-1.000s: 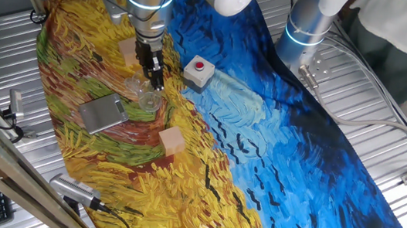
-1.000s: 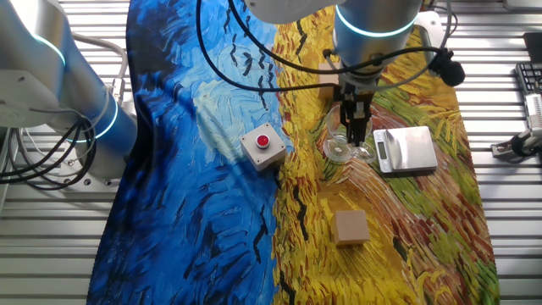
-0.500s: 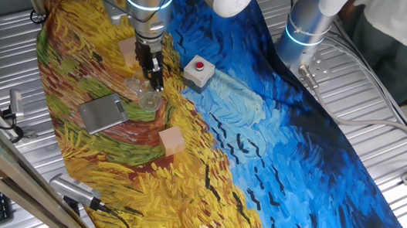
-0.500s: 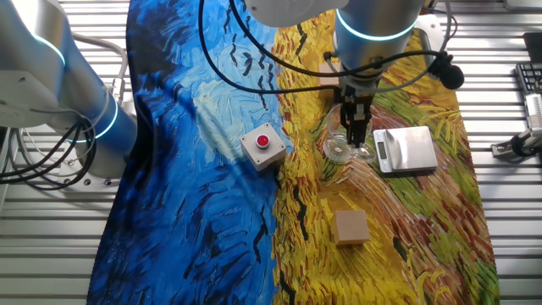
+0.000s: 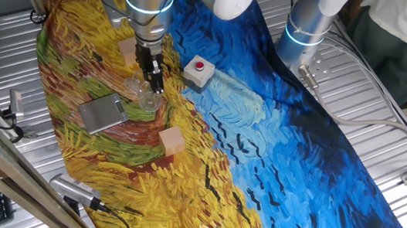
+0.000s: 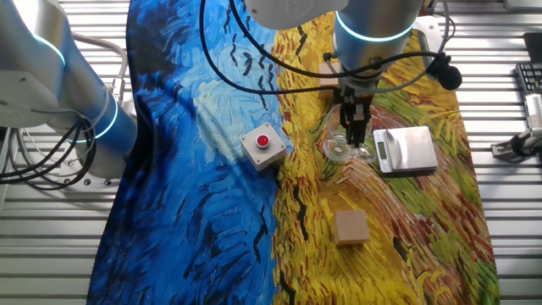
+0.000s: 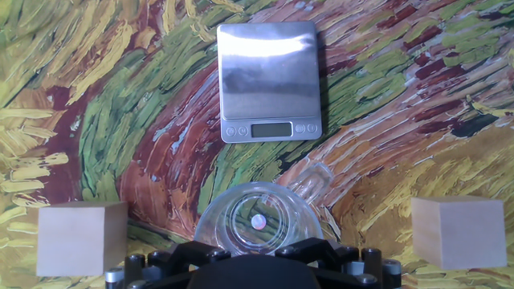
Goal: Pick up the cup
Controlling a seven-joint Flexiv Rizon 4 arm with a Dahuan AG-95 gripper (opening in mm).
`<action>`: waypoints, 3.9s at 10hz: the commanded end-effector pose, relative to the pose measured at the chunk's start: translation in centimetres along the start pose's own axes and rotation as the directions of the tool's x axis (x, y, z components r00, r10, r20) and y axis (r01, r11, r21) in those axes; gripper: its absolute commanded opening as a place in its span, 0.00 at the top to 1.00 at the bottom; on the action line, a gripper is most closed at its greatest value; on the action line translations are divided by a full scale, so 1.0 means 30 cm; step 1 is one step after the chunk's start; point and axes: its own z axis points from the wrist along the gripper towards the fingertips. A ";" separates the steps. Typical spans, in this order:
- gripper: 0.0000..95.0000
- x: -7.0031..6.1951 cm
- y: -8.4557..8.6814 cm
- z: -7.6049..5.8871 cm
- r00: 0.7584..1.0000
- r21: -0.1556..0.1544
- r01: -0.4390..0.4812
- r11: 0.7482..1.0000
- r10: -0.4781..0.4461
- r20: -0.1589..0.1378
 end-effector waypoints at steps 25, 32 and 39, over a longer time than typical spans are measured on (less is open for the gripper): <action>0.00 -0.015 -0.007 0.015 1.000 0.001 -0.002 1.000 0.002 0.004; 0.00 -0.015 -0.009 0.024 1.000 0.001 0.000 1.000 0.000 0.008; 0.00 -0.016 -0.012 0.050 1.000 0.001 0.002 1.000 -0.002 0.015</action>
